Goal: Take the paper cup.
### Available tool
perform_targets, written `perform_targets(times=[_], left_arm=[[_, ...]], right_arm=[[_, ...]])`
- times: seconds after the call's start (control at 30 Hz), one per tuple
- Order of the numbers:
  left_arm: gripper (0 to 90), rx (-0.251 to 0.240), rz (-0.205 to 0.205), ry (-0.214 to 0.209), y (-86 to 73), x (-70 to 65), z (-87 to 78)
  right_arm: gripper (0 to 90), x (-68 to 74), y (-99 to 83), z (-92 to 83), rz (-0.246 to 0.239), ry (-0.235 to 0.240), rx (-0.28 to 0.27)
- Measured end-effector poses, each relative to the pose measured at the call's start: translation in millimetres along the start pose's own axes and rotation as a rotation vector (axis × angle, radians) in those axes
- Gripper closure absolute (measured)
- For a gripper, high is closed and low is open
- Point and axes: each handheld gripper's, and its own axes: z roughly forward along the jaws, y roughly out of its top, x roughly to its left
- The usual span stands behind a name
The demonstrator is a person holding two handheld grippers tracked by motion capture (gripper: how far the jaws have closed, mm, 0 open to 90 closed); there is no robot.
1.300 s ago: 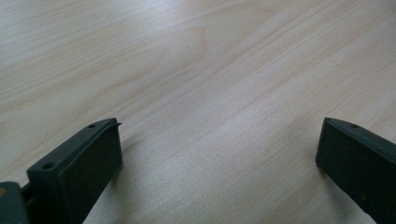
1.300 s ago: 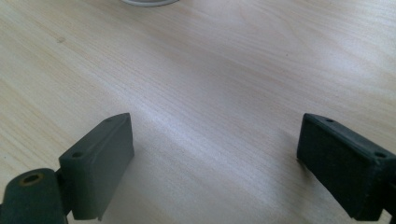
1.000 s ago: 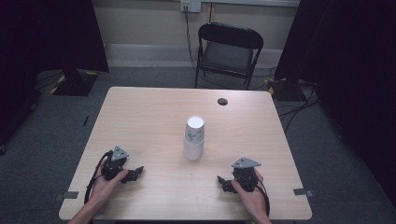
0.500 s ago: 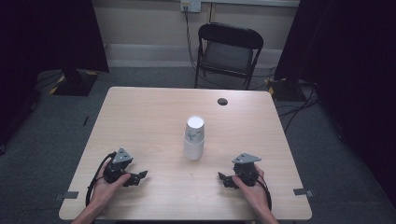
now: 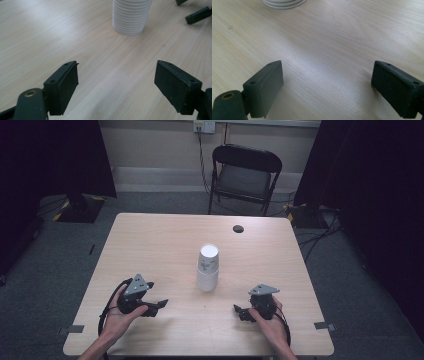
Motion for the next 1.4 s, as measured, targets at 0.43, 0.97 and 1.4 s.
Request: perform_targets(times=[0.43, 0.97, 1.4], left_arm=[[24.5, -0.105, -0.003, -0.071, 22.9, -14.6, 1.3], [25.8, -0.192, 0.012, -0.089, 78.2, -28.5, 22.0], [20.6, -0.193, -0.008, -0.066, 106.3, -20.3, 34.3]], right_arm=[[10.0, 0.0, 0.1, 0.2, 0.001, -0.001, 0.0], [10.0, 0.4, 0.5, 0.5, 0.004, -0.006, 0.001], [10.0, 0.4, 0.5, 0.5, 0.004, -0.006, 0.001]])
